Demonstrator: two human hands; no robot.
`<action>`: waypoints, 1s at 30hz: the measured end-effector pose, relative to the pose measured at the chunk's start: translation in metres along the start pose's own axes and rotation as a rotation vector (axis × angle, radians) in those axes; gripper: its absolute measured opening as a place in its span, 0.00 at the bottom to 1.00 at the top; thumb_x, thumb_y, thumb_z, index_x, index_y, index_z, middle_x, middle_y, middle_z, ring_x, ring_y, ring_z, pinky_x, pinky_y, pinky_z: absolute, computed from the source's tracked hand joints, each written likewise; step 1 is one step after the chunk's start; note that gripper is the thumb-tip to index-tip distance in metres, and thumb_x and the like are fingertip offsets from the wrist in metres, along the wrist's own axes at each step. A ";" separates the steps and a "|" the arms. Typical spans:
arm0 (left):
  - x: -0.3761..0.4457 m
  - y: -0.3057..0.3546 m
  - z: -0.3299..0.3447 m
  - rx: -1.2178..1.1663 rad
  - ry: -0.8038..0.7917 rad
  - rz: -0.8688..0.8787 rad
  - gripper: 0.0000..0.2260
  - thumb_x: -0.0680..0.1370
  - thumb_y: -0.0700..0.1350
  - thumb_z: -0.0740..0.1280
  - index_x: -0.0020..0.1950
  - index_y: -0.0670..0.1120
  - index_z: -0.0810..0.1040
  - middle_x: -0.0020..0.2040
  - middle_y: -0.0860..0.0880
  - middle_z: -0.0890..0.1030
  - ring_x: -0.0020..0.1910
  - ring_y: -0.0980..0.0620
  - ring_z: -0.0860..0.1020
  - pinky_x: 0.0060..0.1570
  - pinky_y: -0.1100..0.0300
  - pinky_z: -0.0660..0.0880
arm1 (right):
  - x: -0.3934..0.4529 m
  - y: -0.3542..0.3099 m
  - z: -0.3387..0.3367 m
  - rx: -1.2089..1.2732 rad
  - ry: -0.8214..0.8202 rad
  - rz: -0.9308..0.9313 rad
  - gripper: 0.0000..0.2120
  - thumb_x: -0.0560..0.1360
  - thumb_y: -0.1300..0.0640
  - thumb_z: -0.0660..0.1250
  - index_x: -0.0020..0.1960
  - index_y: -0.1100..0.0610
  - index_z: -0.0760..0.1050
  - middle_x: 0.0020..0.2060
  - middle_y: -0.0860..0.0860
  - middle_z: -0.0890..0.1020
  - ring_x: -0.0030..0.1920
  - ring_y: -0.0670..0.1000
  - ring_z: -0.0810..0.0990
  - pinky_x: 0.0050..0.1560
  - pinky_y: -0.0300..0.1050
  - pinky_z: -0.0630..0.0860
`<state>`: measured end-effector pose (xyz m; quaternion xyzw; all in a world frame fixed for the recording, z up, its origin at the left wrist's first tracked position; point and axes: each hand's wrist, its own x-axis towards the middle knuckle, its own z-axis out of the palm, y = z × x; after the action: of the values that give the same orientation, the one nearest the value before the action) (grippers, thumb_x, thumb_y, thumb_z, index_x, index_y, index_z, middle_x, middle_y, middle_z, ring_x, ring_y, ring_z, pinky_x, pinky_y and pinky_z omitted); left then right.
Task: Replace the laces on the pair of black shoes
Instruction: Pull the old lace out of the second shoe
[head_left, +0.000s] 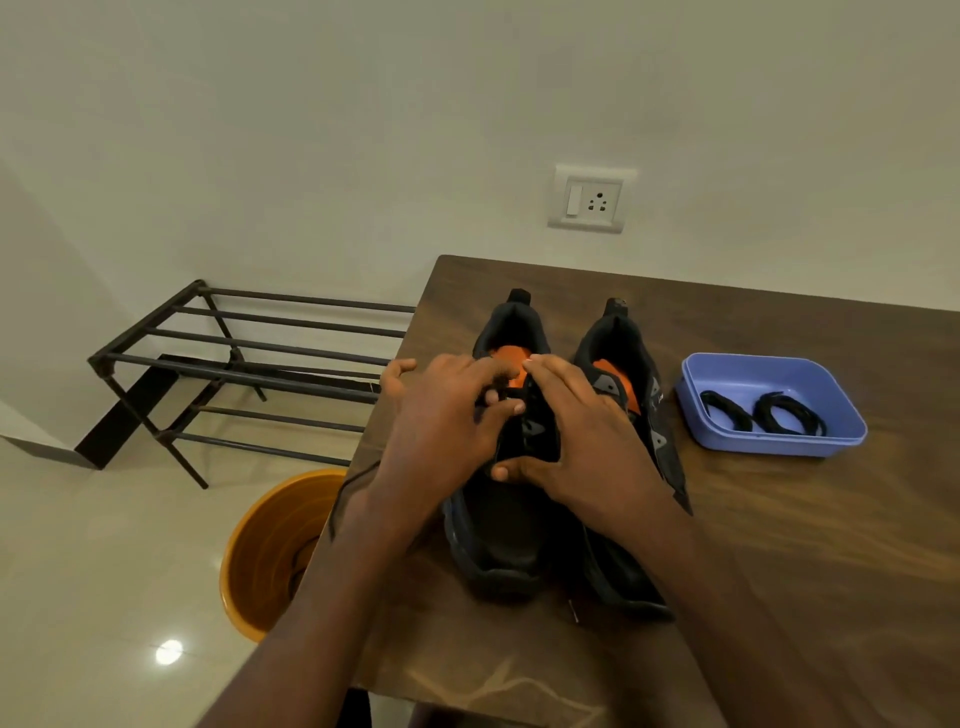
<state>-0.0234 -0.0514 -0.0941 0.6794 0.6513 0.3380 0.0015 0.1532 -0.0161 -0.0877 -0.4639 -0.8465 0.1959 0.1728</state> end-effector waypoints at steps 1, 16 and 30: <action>0.000 -0.001 0.001 0.045 0.013 0.025 0.09 0.79 0.52 0.70 0.59 0.58 0.81 0.52 0.58 0.82 0.59 0.55 0.76 0.69 0.44 0.55 | 0.001 0.000 0.000 -0.002 -0.002 -0.001 0.55 0.67 0.31 0.75 0.84 0.45 0.51 0.82 0.41 0.54 0.80 0.49 0.58 0.79 0.58 0.61; 0.001 0.002 -0.006 0.088 0.050 -0.039 0.07 0.78 0.49 0.72 0.54 0.59 0.81 0.51 0.60 0.82 0.56 0.55 0.75 0.57 0.50 0.58 | -0.001 -0.003 0.000 0.011 -0.017 0.017 0.54 0.68 0.32 0.75 0.84 0.42 0.49 0.83 0.39 0.49 0.83 0.45 0.47 0.82 0.57 0.52; 0.002 -0.001 -0.006 -0.119 -0.004 -0.040 0.07 0.79 0.47 0.73 0.56 0.54 0.79 0.49 0.58 0.78 0.45 0.59 0.78 0.51 0.49 0.81 | -0.001 -0.004 -0.001 0.037 0.002 0.025 0.55 0.66 0.33 0.77 0.83 0.43 0.51 0.83 0.41 0.55 0.82 0.47 0.52 0.81 0.56 0.56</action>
<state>-0.0271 -0.0523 -0.0894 0.6657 0.6435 0.3745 0.0497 0.1511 -0.0187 -0.0847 -0.4714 -0.8366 0.2132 0.1800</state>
